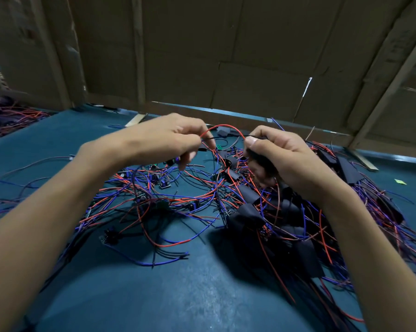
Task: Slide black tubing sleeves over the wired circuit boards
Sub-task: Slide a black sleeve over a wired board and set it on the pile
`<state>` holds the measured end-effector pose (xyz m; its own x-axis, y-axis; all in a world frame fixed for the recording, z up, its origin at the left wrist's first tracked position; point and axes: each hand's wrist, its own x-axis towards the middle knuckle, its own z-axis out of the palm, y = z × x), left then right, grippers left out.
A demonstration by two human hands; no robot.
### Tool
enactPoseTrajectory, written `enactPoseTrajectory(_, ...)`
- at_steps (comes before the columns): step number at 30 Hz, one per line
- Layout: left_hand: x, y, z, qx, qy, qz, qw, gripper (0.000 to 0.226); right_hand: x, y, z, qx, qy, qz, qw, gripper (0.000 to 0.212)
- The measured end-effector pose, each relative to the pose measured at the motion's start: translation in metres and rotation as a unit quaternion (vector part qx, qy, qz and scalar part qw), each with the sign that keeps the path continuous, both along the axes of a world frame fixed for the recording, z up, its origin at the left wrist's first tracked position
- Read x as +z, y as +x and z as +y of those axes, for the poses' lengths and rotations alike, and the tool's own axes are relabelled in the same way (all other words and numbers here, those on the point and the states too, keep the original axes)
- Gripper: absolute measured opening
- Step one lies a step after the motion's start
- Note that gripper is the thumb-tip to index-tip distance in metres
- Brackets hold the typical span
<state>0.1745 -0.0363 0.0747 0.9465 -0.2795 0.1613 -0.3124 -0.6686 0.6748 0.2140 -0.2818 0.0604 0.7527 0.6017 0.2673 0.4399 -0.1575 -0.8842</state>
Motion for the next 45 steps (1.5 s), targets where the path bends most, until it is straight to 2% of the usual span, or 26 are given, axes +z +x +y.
enactPoseTrajectory(3,-0.003,0.000,-0.009,-0.041,-0.112,0.025,0.993,0.021,0.001,-0.002,0.001,-0.005,-0.034,-0.034,0.999,0.026)
enactPoseTrajectory(6,-0.005,-0.002,-0.018,-0.064,-0.175,0.046,0.981,0.044,0.000,-0.004,0.003,-0.001,-0.050,-0.036,0.998,0.024)
enactPoseTrajectory(9,-0.004,-0.006,-0.023,-0.074,-0.165,0.035,0.983,0.039,-0.001,-0.004,0.002,0.006,-0.074,-0.046,0.996,0.022)
enactPoseTrajectory(12,-0.001,-0.006,-0.020,-0.055,-0.187,0.066,0.979,0.037,0.000,-0.004,0.001,0.021,-0.098,-0.068,0.993,0.018)
enactPoseTrajectory(15,0.003,-0.006,-0.017,-0.016,-0.171,0.044,0.984,0.027,0.000,-0.003,-0.001,0.026,-0.104,-0.092,0.990,0.015)
enactPoseTrajectory(19,0.004,-0.008,-0.018,-0.010,-0.180,0.000,0.984,0.028,-0.001,-0.002,-0.001,0.008,-0.113,-0.126,0.985,0.024)
enactPoseTrajectory(26,0.005,-0.013,-0.031,-0.016,-0.152,0.006,0.988,0.028,0.000,-0.004,0.002,-0.007,-0.045,-0.140,0.989,0.029)
enactPoseTrajectory(30,0.007,-0.014,-0.031,0.008,-0.176,0.008,0.984,0.027,0.000,-0.003,0.000,0.000,-0.012,-0.134,0.991,0.029)
enactPoseTrajectory(36,0.009,-0.015,-0.030,0.039,-0.179,0.010,0.983,0.028,0.002,-0.004,-0.001,-0.005,-0.006,-0.135,0.991,0.034)
enactPoseTrajectory(41,0.010,-0.017,-0.034,0.017,-0.200,0.016,0.980,0.027,0.002,-0.006,0.000,-0.023,-0.034,-0.184,0.982,0.033)
enactPoseTrajectory(45,0.010,-0.017,-0.032,0.021,-0.227,0.017,0.974,0.027,0.004,-0.006,-0.002,-0.026,-0.028,-0.182,0.983,0.036)
